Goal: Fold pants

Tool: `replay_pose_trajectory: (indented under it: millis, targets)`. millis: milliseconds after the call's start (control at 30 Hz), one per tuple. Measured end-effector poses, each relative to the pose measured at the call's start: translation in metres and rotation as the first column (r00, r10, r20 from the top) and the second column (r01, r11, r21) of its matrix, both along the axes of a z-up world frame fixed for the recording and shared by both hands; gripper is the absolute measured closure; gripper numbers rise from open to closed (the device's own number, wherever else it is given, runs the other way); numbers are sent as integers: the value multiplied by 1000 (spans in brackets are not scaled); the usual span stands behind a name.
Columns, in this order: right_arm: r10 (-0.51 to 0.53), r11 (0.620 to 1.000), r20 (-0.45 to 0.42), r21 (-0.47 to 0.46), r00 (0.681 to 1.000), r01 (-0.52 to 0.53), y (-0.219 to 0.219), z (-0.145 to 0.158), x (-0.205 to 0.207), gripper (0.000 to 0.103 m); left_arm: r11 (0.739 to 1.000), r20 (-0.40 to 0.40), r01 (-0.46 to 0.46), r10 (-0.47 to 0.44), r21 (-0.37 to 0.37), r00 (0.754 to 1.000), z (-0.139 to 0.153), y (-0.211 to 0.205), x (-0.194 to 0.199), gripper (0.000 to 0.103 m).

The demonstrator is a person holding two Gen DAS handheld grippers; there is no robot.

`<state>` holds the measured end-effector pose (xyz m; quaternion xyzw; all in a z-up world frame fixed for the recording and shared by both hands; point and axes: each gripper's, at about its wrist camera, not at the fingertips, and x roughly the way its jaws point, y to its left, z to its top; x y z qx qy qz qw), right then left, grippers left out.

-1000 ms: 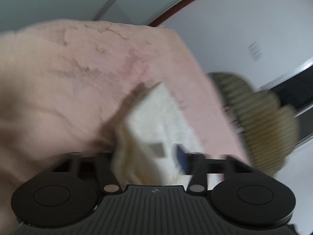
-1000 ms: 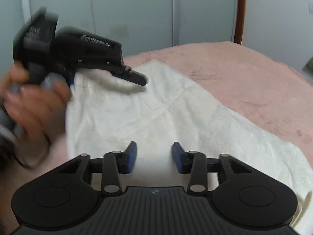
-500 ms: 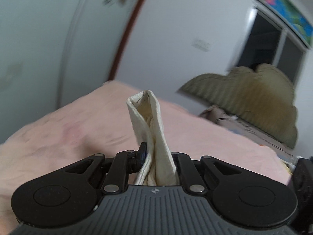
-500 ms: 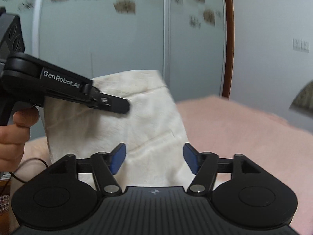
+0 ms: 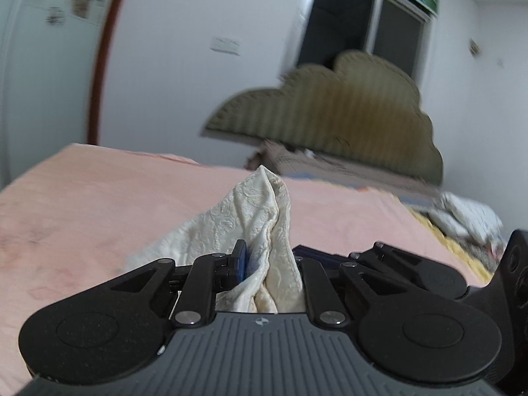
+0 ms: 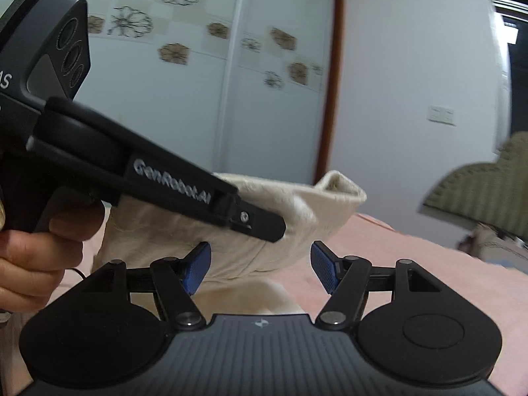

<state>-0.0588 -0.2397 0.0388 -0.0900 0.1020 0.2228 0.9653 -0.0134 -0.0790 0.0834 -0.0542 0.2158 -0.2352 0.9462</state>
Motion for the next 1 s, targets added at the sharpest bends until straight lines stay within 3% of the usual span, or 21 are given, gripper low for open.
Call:
replay_pose_trajectory:
  millis: [367,733,833,1000]
  targets:
    - [-162,985,-84,44,983,167,-65,-28,-25,36,983,-19,137,-136,124,991,-51,-108,-17,90]
    - [-233,966,-177,69,956,248,-99,-58,-35,36,958,-62,181,-171,223,983,-88,-158,-18,88]
    - [-254,959,-215,68,943,274,-103,-64,-34,36,946,-85,211,-196,248,977,-96,-165,-14,83]
    - [-346,923,-308,60,886,381,-113,-70,-40,32,938,-171,293,-263,186,950,-101,-161,-7,53]
